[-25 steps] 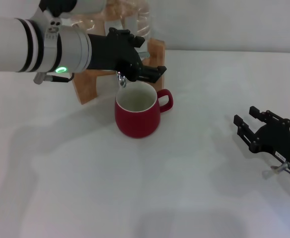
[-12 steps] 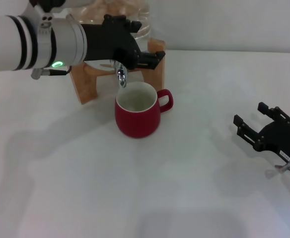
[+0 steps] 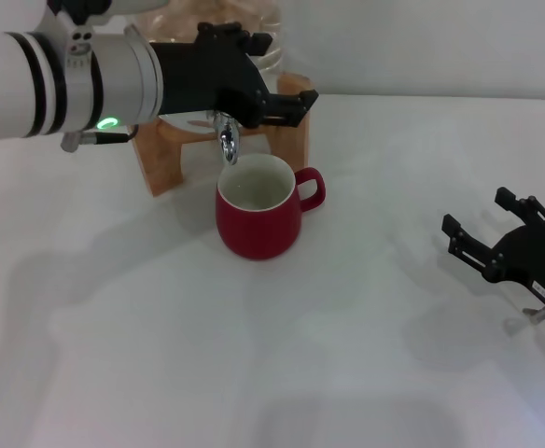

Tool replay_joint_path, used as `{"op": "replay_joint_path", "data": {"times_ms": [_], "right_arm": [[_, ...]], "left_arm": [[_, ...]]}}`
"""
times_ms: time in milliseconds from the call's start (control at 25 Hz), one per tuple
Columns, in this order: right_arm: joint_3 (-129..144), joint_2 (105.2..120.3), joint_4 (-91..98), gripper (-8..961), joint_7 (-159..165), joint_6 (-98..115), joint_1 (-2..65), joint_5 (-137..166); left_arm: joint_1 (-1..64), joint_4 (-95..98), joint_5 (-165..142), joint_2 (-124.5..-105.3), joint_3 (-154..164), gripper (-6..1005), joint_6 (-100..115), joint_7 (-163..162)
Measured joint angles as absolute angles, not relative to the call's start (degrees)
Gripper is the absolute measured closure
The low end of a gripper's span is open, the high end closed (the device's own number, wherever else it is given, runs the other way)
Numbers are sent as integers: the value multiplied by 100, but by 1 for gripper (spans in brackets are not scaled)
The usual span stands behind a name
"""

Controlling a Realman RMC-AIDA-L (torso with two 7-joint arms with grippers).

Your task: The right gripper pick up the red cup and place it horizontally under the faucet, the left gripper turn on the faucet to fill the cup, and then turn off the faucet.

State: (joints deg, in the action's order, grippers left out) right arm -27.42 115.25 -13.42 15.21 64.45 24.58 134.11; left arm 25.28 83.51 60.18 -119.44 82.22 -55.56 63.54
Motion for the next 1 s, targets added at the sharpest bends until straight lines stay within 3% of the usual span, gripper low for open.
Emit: {"op": "replay_joint_path", "data": {"times_ms": [280, 1000], "right_arm": [[-2751, 11522, -1333, 97, 1521, 6427, 2452, 13403], [-2760, 11522, -1327, 99, 1521, 6365, 2452, 13394]], "left_arm": [[2113, 8651, 6141, -11944, 8544, 123, -5337, 6380], [29, 9401, 8446, -11951, 9044, 123, -4465, 7820]]}}
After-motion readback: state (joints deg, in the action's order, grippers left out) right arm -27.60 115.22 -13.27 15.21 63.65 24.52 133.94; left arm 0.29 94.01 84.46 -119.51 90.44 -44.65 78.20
